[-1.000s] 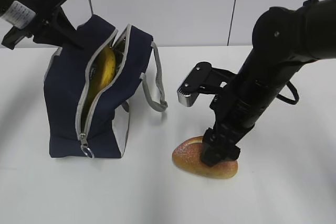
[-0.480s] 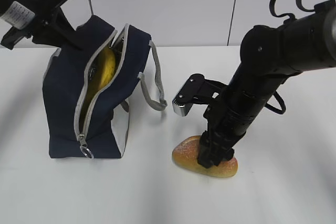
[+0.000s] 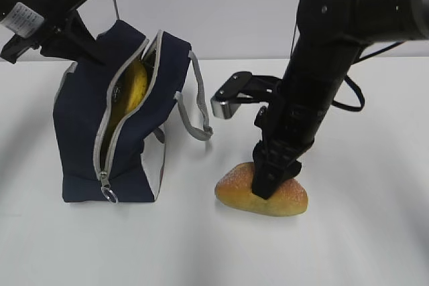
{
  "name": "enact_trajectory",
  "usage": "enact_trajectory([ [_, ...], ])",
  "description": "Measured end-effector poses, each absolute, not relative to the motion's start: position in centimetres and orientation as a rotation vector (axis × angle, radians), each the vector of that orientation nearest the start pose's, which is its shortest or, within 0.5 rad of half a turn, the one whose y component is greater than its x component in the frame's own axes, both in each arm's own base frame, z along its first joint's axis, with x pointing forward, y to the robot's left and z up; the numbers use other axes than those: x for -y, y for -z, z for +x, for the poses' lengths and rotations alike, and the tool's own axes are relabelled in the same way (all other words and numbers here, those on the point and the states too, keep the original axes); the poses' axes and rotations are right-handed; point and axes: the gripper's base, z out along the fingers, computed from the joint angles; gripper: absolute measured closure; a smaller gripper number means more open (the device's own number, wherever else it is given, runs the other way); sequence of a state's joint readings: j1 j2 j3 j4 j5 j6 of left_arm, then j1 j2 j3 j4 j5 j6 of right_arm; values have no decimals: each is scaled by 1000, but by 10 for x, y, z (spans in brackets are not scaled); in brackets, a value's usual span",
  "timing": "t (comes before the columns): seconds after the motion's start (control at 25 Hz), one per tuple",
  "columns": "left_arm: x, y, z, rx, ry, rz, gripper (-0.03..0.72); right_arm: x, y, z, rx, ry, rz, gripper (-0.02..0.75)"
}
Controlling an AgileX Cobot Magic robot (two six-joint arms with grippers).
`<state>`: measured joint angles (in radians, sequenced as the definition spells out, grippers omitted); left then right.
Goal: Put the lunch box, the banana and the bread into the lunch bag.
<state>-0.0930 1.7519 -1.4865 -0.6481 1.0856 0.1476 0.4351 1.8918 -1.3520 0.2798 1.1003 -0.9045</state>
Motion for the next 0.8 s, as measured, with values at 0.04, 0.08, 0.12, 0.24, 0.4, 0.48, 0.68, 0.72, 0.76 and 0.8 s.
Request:
enact_trajectory([
  [0.04,83,-300,364,-2703,852,27,691,-175,-209,323,-2510,-372,-1734,415],
  [0.08,83,-300,364,-2703,852,27,691,-177,-220,327,-2508,-369,-1715,416],
  [0.12,83,-300,364,-2703,853,27,691,-179,-232,332,-2502,-362,-1683,416],
  [0.24,83,-301,364,-2699,865,22,691,-186,-265,346,-2487,-343,-1523,416],
  [0.4,84,-302,364,-2694,884,15,691,-193,-312,358,-2416,-353,-1355,416],
  [0.48,84,-302,364,-2692,884,14,691,-198,-329,358,-2373,-420,-1302,416],
  [0.68,85,-302,364,-2691,887,13,691,-213,-339,354,-2329,-689,-1211,416],
  [0.72,85,-302,364,-2690,890,11,691,-216,-337,356,-2324,-726,-1191,416],
  [0.76,85,-302,364,-2688,896,9,691,-220,-334,358,-2320,-776,-1167,416],
  [0.8,85,-302,364,-2685,905,6,691,-223,-329,361,-2323,-803,-1150,416],
])
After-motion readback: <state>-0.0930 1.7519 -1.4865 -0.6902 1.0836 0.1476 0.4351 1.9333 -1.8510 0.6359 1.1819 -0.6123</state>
